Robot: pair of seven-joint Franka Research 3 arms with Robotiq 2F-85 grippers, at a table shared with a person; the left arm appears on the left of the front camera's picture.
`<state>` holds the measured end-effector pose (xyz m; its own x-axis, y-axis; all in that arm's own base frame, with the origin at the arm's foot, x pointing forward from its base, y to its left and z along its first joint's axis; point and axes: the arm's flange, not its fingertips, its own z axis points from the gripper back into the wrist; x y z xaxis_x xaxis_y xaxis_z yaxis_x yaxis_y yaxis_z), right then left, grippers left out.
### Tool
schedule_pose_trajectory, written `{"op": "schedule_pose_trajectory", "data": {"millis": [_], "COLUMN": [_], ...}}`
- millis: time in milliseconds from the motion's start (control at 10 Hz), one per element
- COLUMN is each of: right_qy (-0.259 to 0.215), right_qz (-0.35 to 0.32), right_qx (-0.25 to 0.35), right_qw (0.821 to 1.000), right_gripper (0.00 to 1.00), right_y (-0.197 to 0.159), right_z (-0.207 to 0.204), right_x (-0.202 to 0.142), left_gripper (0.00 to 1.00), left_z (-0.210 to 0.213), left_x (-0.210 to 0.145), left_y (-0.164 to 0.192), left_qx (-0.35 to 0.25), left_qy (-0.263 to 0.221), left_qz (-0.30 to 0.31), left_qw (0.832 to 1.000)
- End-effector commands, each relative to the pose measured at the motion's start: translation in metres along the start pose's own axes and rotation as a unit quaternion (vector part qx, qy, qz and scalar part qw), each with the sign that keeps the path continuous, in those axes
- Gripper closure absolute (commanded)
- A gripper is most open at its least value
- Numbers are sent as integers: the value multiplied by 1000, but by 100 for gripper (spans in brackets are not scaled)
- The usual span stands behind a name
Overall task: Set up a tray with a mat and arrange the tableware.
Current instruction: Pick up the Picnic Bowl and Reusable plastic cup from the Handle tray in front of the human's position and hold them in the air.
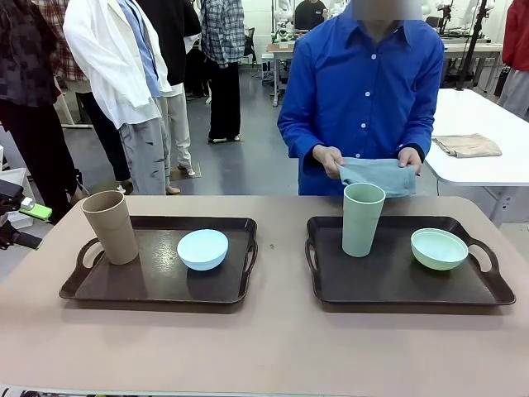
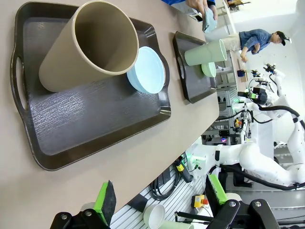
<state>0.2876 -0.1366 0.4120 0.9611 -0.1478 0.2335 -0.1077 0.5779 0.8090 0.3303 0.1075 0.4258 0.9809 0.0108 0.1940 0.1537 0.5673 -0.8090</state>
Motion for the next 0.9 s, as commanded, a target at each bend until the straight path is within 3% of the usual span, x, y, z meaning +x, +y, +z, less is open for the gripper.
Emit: {"op": "schedule_pose_trajectory", "data": {"millis": [0,500,600,800], "right_qy": [-5,0,-6,-18], "right_qz": [10,0,-10,-11], "right_qx": [11,0,-22,-41], "right_qw": [1000,1000,1000,999], "right_gripper": [0,0,0,0], "right_y": [-2,0,0,6], "right_z": [0,0,2,10], "right_x": [3,0,4,7], "left_gripper": [0,0,0,0], "left_z": [0,0,-1,-4], "left_x": [1,0,6,14], "left_y": [2,0,-9,-26], "left_qx": [-12,0,8,27], "left_qy": [-6,0,16,21], "left_qz": [-10,0,-51,-84], "left_qw": [1000,1000,999,996]}}
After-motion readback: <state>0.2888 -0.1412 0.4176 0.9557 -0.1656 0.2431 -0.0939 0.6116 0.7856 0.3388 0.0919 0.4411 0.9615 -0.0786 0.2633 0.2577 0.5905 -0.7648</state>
